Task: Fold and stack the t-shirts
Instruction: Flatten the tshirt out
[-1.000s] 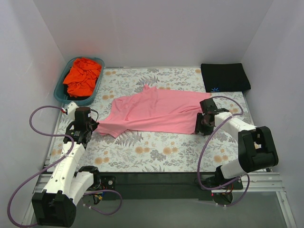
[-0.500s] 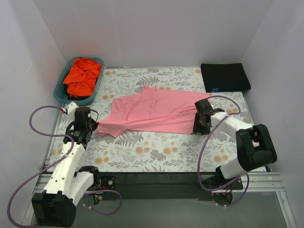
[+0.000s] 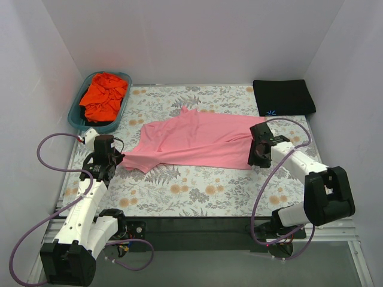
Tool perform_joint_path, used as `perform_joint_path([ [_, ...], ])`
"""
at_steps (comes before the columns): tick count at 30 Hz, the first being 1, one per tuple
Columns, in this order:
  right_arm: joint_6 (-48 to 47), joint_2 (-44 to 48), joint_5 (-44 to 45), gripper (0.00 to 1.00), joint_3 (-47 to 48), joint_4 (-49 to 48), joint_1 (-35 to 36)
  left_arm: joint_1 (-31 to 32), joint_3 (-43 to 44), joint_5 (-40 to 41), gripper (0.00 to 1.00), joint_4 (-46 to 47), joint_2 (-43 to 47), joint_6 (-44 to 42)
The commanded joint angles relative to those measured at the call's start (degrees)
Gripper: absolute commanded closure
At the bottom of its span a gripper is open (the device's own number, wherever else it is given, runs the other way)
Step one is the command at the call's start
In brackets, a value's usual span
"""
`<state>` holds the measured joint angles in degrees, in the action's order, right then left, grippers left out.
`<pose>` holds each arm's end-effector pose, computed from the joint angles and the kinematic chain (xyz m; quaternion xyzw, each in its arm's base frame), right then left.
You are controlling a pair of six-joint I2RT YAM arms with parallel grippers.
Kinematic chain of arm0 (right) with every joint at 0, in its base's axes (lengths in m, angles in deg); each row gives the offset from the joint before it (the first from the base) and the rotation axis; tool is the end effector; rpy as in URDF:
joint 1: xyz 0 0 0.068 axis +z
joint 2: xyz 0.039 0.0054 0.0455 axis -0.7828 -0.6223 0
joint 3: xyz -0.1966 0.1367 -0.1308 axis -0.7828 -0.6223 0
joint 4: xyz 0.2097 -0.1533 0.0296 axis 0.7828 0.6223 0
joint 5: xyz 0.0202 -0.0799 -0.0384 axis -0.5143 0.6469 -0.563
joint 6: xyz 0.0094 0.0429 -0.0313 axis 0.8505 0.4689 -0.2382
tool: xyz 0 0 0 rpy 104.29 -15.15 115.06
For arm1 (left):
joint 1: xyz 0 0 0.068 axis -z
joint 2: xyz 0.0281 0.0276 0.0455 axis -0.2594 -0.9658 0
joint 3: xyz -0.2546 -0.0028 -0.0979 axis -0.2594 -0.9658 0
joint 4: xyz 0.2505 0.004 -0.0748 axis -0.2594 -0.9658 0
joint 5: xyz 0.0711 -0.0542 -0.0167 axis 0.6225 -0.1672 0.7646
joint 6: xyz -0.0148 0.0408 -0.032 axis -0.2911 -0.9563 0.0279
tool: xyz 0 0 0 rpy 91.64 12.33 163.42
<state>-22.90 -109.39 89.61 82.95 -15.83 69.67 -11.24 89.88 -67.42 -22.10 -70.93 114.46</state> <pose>0.2441 0.0694 0.1891 0.1134 0.9626 -0.0483 0.2413 0.1782 0.0005 0.2471 -0.5939 0.6849 -0.1307 0.4013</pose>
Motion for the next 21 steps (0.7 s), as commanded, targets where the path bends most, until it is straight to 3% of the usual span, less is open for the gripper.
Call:
perform_joint_path([
  [1, 1.39, -0.10, -2.47, 0.52, 3.42, -0.71, 1.36, -0.36, 0.16, 0.82, 1.00, 0.64, 1.18, -0.44],
  [13, 3.50, -6.96, -4.67, 0.49, 1.93, -5.99, 1.80, -0.36, -0.01, 1.00, 1.00, 0.46, 1.88, -0.44],
  [21, 4.03, -10.30, -4.59, 0.57, -1.67, -5.99, 2.50, -0.36, -0.01, 0.91, 1.00, 0.46, 2.23, -0.44],
])
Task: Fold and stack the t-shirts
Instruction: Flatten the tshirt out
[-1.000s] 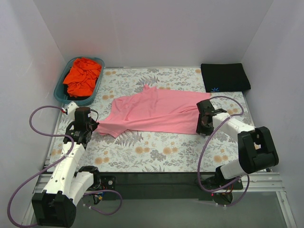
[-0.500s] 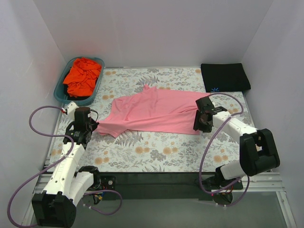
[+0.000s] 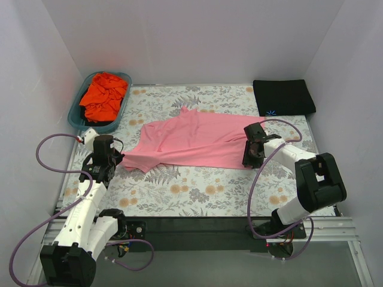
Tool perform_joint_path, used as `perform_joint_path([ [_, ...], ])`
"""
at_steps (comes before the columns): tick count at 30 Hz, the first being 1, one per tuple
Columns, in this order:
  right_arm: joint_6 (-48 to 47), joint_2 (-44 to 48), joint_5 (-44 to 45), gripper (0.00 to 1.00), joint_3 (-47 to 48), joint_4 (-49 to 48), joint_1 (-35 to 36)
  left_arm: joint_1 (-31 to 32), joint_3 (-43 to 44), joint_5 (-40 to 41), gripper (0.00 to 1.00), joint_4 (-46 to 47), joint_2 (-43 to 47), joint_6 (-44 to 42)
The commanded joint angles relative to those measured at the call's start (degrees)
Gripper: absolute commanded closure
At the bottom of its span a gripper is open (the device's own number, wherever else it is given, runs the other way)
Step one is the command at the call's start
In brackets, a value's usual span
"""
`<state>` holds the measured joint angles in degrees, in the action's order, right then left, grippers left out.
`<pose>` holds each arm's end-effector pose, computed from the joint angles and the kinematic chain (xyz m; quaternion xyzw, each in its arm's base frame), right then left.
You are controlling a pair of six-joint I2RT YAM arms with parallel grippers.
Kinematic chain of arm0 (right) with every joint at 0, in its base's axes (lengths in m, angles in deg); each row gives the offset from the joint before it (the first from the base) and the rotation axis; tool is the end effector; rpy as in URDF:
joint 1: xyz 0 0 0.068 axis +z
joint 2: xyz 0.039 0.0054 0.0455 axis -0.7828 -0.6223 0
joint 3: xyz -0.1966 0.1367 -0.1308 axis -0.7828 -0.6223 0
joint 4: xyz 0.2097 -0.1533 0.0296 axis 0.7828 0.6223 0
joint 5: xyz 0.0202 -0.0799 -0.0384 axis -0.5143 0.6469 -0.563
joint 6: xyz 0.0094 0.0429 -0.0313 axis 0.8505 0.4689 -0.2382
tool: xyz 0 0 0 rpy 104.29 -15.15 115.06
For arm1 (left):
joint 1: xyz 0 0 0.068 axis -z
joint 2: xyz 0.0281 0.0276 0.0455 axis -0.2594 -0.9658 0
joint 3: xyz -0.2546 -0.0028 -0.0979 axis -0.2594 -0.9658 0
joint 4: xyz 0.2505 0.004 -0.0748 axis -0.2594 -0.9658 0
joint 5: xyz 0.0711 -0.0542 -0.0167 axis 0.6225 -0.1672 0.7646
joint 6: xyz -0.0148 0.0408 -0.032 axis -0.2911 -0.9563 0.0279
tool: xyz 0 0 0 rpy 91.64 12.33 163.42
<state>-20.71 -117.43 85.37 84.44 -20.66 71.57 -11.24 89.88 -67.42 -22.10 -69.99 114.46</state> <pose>0.2622 0.0877 0.1648 0.1074 0.9705 -0.0133 0.2153 0.1760 0.0007 0.2496 -0.5931 0.6816 -0.1359 0.4065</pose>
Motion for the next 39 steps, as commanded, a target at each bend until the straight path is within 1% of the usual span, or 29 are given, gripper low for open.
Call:
perform_joint_path([
  [1, 1.93, -2.52, -0.26, 0.58, -4.56, -1.16, 0.60, -0.36, -0.01, 0.91, 1.00, 0.55, 1.29, -0.44],
  [2, 2.02, -2.61, -0.17, 0.59, -5.27, -1.07, 0.60, -0.36, 0.07, 0.91, 1.00, 0.46, 1.29, -0.44],
  [4, 2.02, -2.52, 0.10, 0.66, -7.19, -1.07, 0.51, -0.36, -0.01, 1.00, 1.00, 0.46, 1.29, -0.44],
  [5, 2.02, -2.34, 0.10, 0.73, -7.64, -1.33, 0.60, -0.36, -0.01, 1.00, 1.00, 0.46, 1.29, -0.44],
  [7, 1.76, -1.38, 0.36, 0.81, -8.08, -1.42, 0.60, -0.36, -0.01, 1.08, 1.00, 0.29, 1.21, -0.44],
  [8, 1.23, -0.85, 0.62, 0.87, -7.82, -1.42, 0.51, -0.36, 0.07, 1.17, 1.00, 0.20, 1.12, -0.35],
  [9, 0.88, -0.41, 1.15, 0.96, -7.39, -1.25, 0.60, -0.36, 0.08, 1.17, 1.00, 0.11, 0.94, -0.09],
  [10, 0.70, 0.72, 1.59, 0.99, -6.77, -1.07, 0.51, -0.36, 0.25, 1.61, 1.00, 0.11, 0.51, 0.00],
  [13, -1.23, 2.66, 4.13, 0.99, -1.42, 1.12, 0.34, -0.36, 2.88, 3.10, 1.00, -0.50, -1.24, 1.23],
  [14, -1.84, 2.93, 5.10, 0.99, 3.03, 1.82, -0.01, -0.36, 4.45, 3.28, 1.00, -0.68, -1.69, 1.49],
  [15, -3.33, 3.28, 6.93, 0.99, 5.43, 3.66, -0.19, -0.36, 6.21, 3.54, 1.00, -1.03, -2.56, 1.76],
  [16, -4.04, 3.80, 7.74, 0.99, 8.32, 4.37, -0.45, -0.36, 10.67, 3.89, 1.00, -1.03, -3.27, 1.85],
  [17, -4.92, 4.07, 8.35, 0.99, 10.87, 5.07, -0.89, -0.36, 12.97, 5.46, 1.00, -1.47, -5.19, 1.85],
  [18, -5.71, 4.25, 9.32, 0.99, 16.47, 5.52, -1.07, -0.36, 15.17, 6.26, 1.00, -1.73, -6.25, 1.76],
  [19, -7.20, 4.51, 9.76, 0.99, 19.22, 6.74, -1.24, -0.36, 20.24, 7.14, 1.00, -1.91, -7.31, 0.98],
  [20, -7.91, 4.43, 10.20, 0.99, 21.95, 7.45, -1.59, -0.36, 22.38, 9.32, 1.00, -1.91, -9.15, 0.45],
  [21, -8.52, 4.51, 11.25, 0.99, 27.72, 8.06, -1.68, -0.36, 24.92, 10.30, 1.00, -2.00, -9.95, -0.08],
  [23, -10.37, 4.95, 12.05, 0.99, 33.19, 10.43, -1.95, -0.36, 30.89, 13.98, 1.00, -2.00, -10.83, -2.19],
  [25, -12.30, 6.17, 13.36, 0.99, 39.34, 12.37, -1.95, -0.36, 34.25, 16.98, 1.00, -2.09, -10.84, -4.12],
  [26, -12.92, 6.79, 13.63, 0.99, 40.77, 12.90, -1.95, -0.36, 37.75, 18.04, 1.00, -2.26, -10.57, -6.13],
  [27, -13.36, 7.67, 14.42, 0.99, 41.91, 13.25, -1.95, -0.36, 39.35, 20.40, 1.00, -2.44, -10.14, -7.11],
  [29, -14.41, 11.09, 14.86, 0.99, 44.20, 13.78, -1.95, -0.36, 42.69, 22.26, 1.00, -2.62, -8.03, -10.78],
  [30, -14.85, 12.50, 14.78, 0.99, 44.73, 13.78, -1.95, -0.36, 45.75, 23.05, 1.00, -2.44, -7.07, -12.38],
  [31, -15.12, 15.47, 14.86, 0.99, 45.43, 13.70, -2.04, -0.36, 47.00, 23.32, 1.00, -2.00, -4.88, -14.13],
  [34, -17.05, 21.37, 15.39, 0.99, 47.36, 13.43, -1.95, -0.36, 51.30, 23.24, 1.00, 1.33, -1.01, -20.55],
  [36, -19.06, 25.06, 15.39, 0.99, 48.86, 13.17, -1.95, -0.36, 54.90, 22.62, 1.00, 1.34, -0.29, -23.62],
  [37, -19.86, 26.04, 14.96, 0.99, 49.91, 13.08, -1.95, -0.36, 58.57, 21.49, 1.00, 1.34, -0.03, -24.42],
  [39, -21.53, 27.88, 13.29, 0.99, 53.34, 12.99, -1.95, -0.36, 61.93, 19.99, 1.00, 1.34, -0.29, -26.62],
])
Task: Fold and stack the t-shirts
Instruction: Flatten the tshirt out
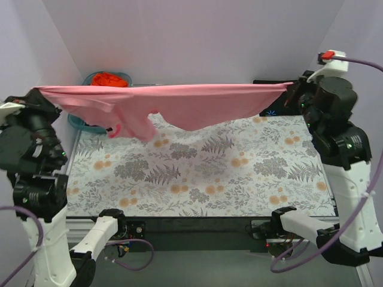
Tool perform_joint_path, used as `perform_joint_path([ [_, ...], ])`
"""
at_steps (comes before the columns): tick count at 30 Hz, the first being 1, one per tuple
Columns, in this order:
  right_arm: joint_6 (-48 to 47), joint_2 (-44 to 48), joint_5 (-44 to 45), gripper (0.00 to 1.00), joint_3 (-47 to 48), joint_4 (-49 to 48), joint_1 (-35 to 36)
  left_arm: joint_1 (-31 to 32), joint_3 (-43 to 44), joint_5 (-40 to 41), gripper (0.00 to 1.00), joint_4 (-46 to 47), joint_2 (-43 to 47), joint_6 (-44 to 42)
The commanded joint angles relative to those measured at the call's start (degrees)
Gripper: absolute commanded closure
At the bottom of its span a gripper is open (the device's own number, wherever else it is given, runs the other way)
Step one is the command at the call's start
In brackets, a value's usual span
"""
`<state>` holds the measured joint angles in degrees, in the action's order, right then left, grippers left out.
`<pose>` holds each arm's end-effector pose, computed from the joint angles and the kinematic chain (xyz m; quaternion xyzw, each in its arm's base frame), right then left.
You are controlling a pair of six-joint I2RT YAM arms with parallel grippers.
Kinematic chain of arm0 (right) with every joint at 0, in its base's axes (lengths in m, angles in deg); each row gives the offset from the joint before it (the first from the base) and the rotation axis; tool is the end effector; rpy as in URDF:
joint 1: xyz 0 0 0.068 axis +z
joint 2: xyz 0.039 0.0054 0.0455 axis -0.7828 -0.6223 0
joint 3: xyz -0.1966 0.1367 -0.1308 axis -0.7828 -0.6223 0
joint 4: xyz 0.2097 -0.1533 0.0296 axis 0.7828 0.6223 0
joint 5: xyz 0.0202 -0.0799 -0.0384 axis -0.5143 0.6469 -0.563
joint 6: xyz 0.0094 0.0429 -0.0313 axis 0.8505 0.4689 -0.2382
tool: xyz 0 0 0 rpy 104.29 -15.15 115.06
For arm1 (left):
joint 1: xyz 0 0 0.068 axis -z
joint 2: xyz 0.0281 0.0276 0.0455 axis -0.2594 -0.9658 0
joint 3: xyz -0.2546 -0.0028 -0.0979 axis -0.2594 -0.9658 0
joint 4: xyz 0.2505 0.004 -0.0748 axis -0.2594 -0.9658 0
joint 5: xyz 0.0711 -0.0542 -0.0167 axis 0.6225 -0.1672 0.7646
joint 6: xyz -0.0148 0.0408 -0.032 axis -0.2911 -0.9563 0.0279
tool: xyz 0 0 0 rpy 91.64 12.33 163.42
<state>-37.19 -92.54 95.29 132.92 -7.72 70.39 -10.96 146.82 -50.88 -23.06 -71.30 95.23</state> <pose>0.1720 0.0446 0.5190 0.0934 0.7435 0.0440 0.6607 0.0829 0.0155 0.5508 -0.4869 0.4210 -0.2103 0.7358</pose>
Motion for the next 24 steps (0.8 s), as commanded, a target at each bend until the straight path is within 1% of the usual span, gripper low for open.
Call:
perform_joint_path([
  [1, -5.67, 3.34, 2.57, 0.99, 6.00, 0.14, -0.77, -0.65, 8.41, 1.61, 1.00, 2.30, 0.76, -8.01],
  [4, -8.04, 3.35, -1.29, 0.99, 10.66, 0.40, -0.77, -0.65, 12.90, -1.39, 1.00, 2.56, -0.91, -9.50],
  [7, -9.36, 2.30, -4.90, 0.99, 13.39, 0.75, -0.77, -0.65, 14.33, -5.17, 1.00, 3.26, -3.10, -10.91],
  [8, -9.45, 1.86, -5.77, 0.99, 13.48, 0.76, -0.77, -0.65, 13.89, -7.01, 1.00, 3.44, -3.63, -11.26],
  [10, -9.89, 0.01, -6.22, 0.99, 12.87, 0.84, -0.86, -0.65, 12.49, -8.16, 1.00, 3.97, -5.83, -11.44],
  [11, -9.98, -0.78, -6.40, 0.99, 12.35, 0.76, -0.77, -0.65, 9.87, -9.38, 1.00, 4.15, -6.62, -11.00],
  [13, -9.63, -3.06, -6.22, 0.99, 8.93, 0.23, -0.77, -0.65, 6.17, -10.45, 1.00, 5.20, -8.90, -10.21],
  [14, -9.45, -3.94, -5.00, 0.99, 7.17, -0.82, -0.77, -0.65, 1.98, -11.06, 1.00, 5.72, -9.60, -9.08],
  [15, -9.28, -5.60, -4.21, 0.99, 5.42, -1.78, -0.77, -0.65, -0.24, -12.29, 1.00, 6.34, -10.31, -8.54],
  [17, -9.19, -7.37, -2.10, 0.99, -1.26, -4.33, -0.77, -0.65, -5.07, -13.26, 1.00, 8.97, -12.86, -7.31],
  [18, -9.28, -8.77, -1.74, 0.99, -3.72, -8.43, -0.77, -0.65, -9.62, -13.79, 1.00, 10.37, -13.99, -6.70],
  [20, -9.71, -10.53, -1.21, 0.99, -10.99, -12.93, -1.20, -0.65, -13.69, -14.32, 1.00, 14.15, -18.29, -5.91],
  [21, -10.06, -12.89, -1.13, 0.99, -13.30, -16.96, -1.47, -0.65, -16.14, -15.19, 1.00, 15.04, -19.97, -5.12],
  [22, -9.98, -14.39, -1.21, 0.99, -14.98, -19.17, -2.17, -0.65, -16.95, -15.72, 1.00, 16.79, -21.81, -4.41],
  [23, -10.15, -15.97, -2.17, 0.99, -17.95, -21.02, -2.52, -0.65, -17.48, -16.25, 1.00, 17.67, -26.09, -3.89],
  [24, -10.42, -19.64, -2.18, 0.99, -19.02, -22.78, -2.96, -0.65, -18.18, -16.69, 1.00, 18.73, -28.14, -3.36],
])
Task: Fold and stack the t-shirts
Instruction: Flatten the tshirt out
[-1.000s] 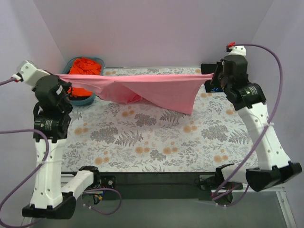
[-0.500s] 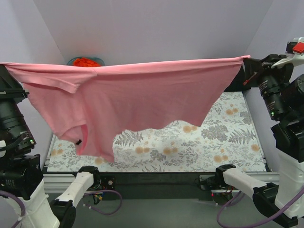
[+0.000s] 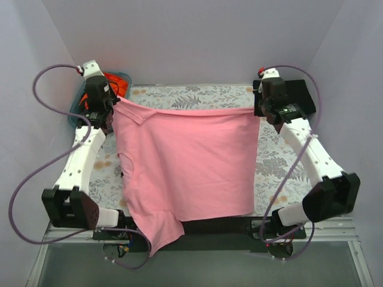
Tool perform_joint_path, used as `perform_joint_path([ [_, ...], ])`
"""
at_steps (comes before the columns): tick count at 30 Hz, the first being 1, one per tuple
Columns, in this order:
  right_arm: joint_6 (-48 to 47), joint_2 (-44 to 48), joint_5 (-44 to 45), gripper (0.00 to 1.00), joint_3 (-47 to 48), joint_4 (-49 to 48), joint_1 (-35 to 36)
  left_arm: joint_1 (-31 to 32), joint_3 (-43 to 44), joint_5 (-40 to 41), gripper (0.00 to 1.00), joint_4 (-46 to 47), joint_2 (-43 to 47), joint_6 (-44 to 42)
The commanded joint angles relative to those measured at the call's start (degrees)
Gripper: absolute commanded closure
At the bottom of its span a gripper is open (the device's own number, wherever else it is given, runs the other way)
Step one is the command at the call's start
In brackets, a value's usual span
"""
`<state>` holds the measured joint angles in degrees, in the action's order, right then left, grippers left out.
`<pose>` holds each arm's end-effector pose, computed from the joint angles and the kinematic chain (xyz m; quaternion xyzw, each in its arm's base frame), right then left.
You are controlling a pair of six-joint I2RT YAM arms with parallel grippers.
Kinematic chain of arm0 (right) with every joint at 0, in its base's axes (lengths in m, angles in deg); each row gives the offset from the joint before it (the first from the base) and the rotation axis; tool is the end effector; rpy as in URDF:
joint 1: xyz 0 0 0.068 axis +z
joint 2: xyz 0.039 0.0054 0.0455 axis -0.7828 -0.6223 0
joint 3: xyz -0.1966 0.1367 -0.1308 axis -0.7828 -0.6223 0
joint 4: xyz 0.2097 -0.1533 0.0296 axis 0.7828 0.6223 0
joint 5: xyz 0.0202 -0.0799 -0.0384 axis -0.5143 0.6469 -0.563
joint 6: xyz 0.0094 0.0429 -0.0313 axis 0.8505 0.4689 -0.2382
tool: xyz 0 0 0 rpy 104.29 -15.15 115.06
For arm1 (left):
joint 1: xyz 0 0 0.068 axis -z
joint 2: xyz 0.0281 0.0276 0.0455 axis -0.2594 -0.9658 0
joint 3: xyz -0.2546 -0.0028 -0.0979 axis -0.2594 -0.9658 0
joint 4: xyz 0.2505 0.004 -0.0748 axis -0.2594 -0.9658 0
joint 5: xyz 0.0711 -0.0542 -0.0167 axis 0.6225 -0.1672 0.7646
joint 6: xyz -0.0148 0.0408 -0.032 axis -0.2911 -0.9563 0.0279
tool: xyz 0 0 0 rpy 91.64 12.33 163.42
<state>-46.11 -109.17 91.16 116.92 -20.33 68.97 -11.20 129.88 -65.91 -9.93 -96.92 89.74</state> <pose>0.3005 0.0829 0.3861 -0.0121 0.8489 -0.0314 0.5274 0.2978 -0.0067 0.4055 -0.4251 0.6752 -0.1409 0.5861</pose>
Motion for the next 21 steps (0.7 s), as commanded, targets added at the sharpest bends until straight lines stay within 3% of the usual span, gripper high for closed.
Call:
perform_joint_path([
  [1, -1.85, -5.05, 2.04, 0.99, -3.65, -13.49, -2.33, -0.41, -1.95, -2.70, 1.00, 7.43, -4.98, 3.00],
  [9, -4.75, -26.13, 0.20, 0.99, -1.56, -24.07, -6.64, -0.41, 3.05, -8.07, 1.00, 9.64, -29.05, 7.75],
  [16, -9.06, -36.35, -2.44, 0.99, 6.70, -24.69, -8.84, -0.41, 8.50, -10.18, 1.00, 9.64, -37.95, 9.60],
  [21, -9.06, -37.94, -3.93, 0.99, 8.83, -24.60, -9.63, -0.41, 8.94, -12.02, 1.00, 8.86, -37.52, 12.84],
])
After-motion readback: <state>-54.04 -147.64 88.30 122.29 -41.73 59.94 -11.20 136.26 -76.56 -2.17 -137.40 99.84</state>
